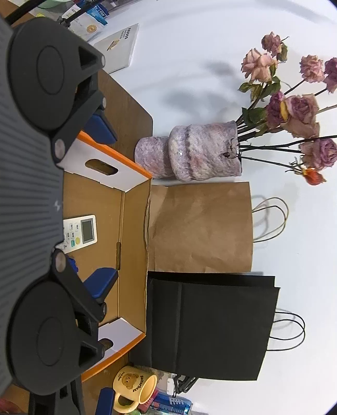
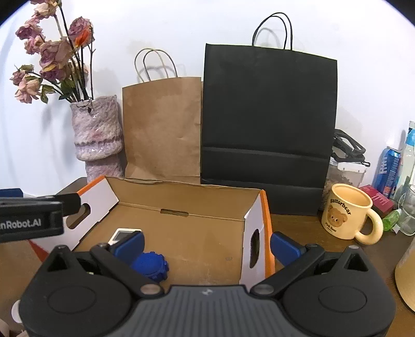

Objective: Organize rigid objects
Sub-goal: 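Release the remote and blue cap into the red box with both tools, then withdraw both tools from the box back toward the table objects, then grasp the purple cap with the right tool while the left tool grasps the white tape roll, then carry the tape roll and purple cap with both tools over the red box, then release the tape roll and purple cap into the red box with both tools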

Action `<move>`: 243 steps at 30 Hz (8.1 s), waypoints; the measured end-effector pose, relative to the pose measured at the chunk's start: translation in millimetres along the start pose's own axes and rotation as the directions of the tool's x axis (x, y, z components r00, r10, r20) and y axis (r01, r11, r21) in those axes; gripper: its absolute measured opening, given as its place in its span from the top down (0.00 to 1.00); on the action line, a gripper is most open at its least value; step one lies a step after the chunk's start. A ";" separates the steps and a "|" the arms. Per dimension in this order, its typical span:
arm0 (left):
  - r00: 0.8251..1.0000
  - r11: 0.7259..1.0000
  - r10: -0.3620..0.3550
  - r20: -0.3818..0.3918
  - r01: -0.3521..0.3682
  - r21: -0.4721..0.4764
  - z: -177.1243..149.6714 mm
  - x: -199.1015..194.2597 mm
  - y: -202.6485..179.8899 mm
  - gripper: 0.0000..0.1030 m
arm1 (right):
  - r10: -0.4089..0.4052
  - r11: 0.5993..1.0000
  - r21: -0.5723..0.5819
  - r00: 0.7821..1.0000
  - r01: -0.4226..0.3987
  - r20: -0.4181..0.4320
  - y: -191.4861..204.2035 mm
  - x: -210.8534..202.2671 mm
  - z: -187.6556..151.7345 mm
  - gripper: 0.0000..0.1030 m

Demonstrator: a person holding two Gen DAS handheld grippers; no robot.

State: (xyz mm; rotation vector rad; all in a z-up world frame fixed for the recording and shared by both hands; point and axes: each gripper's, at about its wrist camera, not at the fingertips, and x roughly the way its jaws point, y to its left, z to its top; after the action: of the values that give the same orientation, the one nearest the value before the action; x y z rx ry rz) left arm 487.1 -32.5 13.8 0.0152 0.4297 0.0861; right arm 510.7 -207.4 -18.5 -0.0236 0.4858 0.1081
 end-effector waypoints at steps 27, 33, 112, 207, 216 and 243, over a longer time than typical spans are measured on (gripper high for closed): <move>0.999 0.999 -0.037 0.027 0.036 0.017 -39.4 -99.9 -0.7 0.00 | 0.010 0.999 -0.040 0.998 -0.007 0.057 0.6 -98.3 -43.6 0.00; 0.999 0.999 -0.038 0.035 0.038 0.013 -49.5 -124.3 3.3 0.00 | 0.009 0.999 -0.042 0.998 -0.006 0.064 -1.7 -123.1 -58.3 0.00; 0.980 0.992 0.123 -0.159 -0.128 -0.017 -132.7 -89.5 76.7 0.15 | -0.022 0.999 -0.041 1.000 0.022 0.012 -72.1 -147.1 -151.5 0.49; 0.998 0.999 -0.025 0.057 0.028 -0.043 -25.6 -61.5 0.6 0.52 | 0.110 0.993 -0.063 0.976 -0.099 0.186 28.5 -78.2 -30.7 0.49; 0.998 0.998 -0.018 0.056 0.021 -0.051 -11.5 -32.7 -3.5 0.52 | 0.105 0.994 -0.056 0.977 -0.096 0.184 22.1 -51.0 -12.9 0.49; 1.000 1.000 -0.005 0.000 0.005 -0.025 15.6 62.5 -14.2 0.52 | 0.091 0.991 -0.109 0.990 -0.079 0.111 17.3 30.4 19.1 0.49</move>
State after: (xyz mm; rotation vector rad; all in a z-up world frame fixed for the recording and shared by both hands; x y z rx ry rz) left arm 551.3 -41.1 1.5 -0.0104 0.4288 0.0863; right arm 544.4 -186.3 -15.8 -0.0985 0.3652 0.2178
